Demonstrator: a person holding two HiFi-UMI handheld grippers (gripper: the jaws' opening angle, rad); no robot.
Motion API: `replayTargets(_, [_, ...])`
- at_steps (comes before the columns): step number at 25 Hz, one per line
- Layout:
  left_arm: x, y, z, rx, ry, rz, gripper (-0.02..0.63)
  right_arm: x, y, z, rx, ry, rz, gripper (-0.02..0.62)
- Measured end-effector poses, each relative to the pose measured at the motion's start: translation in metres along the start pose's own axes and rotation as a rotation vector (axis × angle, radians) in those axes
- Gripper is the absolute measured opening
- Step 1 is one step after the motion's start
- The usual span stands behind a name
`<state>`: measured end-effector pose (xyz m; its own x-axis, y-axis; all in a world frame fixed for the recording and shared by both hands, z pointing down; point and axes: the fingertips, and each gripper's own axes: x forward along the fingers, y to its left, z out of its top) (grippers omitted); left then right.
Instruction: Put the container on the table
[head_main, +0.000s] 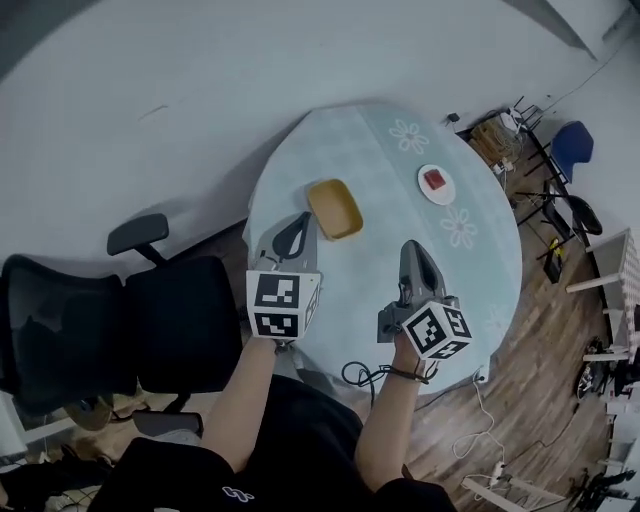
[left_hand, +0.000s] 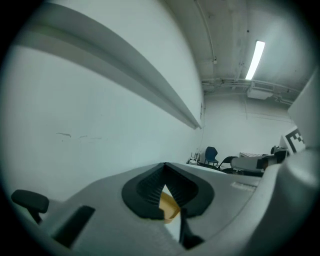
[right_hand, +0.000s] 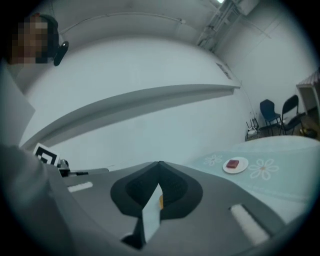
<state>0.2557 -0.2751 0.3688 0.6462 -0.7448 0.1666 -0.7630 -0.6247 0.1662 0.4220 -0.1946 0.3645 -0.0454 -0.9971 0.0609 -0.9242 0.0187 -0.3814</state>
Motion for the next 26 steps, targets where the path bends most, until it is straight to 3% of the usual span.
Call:
replayTargets(4, [-0.022,-0.029,0.034,0.057,-0.067,-0.032,0.002,-0.020,0.013,0.027,-0.076,-0.048,0.002,0.009])
replayTargets(9, [-0.035,-0.022,0.058,0.108,-0.115,-0.001,0.002,-0.021,0.026,0.052,-0.110,-0.120,0.027,0.009])
replayTargets(15, [-0.045,-0.037,0.067,0.138,-0.119,-0.001,0.002,-0.039,0.023,0.064,-0.107,-0.144,0.026,0.009])
replayTargets(22, [-0.035,-0.078,0.065,0.226,-0.096,-0.058,0.002,-0.057,0.008,0.075,-0.101,-0.175,0.003,0.009])
replayTargets(26, [-0.032,-0.106,0.054,0.211,-0.062,-0.114,0.002,-0.070,-0.001,0.073,-0.106,-0.158,-0.015,0.009])
